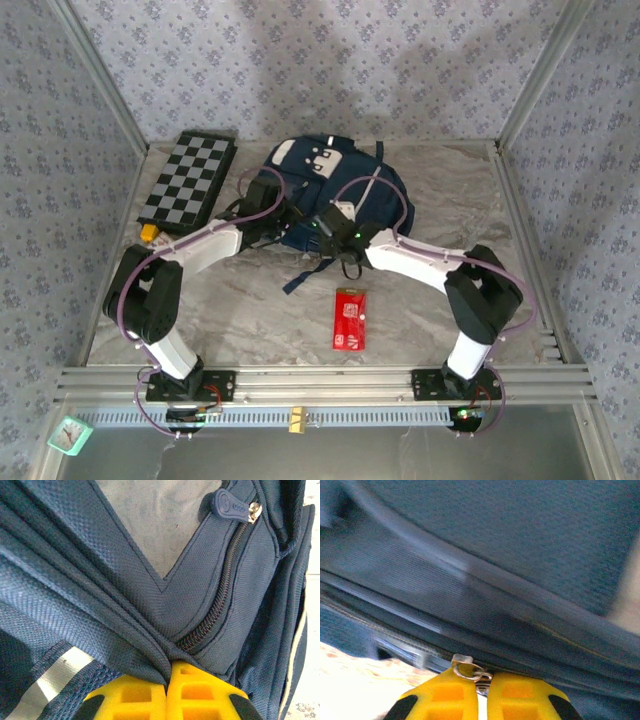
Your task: Pack the student bag
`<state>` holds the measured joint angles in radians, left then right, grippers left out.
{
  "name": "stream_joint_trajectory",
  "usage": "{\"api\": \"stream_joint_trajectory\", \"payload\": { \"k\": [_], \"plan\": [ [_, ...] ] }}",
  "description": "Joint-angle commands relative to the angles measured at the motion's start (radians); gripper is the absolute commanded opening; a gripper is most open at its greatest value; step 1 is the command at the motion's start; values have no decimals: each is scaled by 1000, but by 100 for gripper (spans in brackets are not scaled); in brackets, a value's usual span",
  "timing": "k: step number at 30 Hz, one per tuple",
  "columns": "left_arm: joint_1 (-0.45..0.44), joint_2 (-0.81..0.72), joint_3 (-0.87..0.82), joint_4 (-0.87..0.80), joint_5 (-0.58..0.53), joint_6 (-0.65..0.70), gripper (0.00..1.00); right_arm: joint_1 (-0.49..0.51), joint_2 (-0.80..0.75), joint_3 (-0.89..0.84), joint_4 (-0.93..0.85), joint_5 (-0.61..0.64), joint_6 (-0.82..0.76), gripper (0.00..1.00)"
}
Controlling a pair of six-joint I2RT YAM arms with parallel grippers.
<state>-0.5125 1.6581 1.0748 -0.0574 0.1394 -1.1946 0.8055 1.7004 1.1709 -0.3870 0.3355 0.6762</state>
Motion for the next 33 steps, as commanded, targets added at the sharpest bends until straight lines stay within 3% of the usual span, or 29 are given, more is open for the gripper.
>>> {"api": "stream_joint_trajectory", "payload": {
  "k": [1, 7, 12, 18, 21, 26, 31, 33],
  "plan": [
    [31, -18, 47, 2, -7, 43, 0, -26, -76, -79, -143, 97, 24, 6],
    [54, -17, 48, -12, 2, 60, 0, -108, -159, -153, -188, 133, -28, 7],
    [66, 28, 97, -38, 27, 87, 0, -106, -213, -197, -12, -77, -247, 8],
    [66, 58, 112, -30, 48, 88, 0, -137, -137, -178, 42, -211, -318, 16],
    [66, 60, 109, -31, 48, 91, 0, -147, -120, -176, 67, -208, -322, 23],
    [66, 71, 114, -28, 53, 92, 0, -162, -92, -172, 102, -201, -333, 28],
    [66, 78, 114, -25, 60, 92, 0, -181, -83, -200, 176, -240, -349, 28],
    [67, 78, 113, -26, 61, 95, 0, -183, -97, -206, 182, -232, -347, 24]
  ]
}}
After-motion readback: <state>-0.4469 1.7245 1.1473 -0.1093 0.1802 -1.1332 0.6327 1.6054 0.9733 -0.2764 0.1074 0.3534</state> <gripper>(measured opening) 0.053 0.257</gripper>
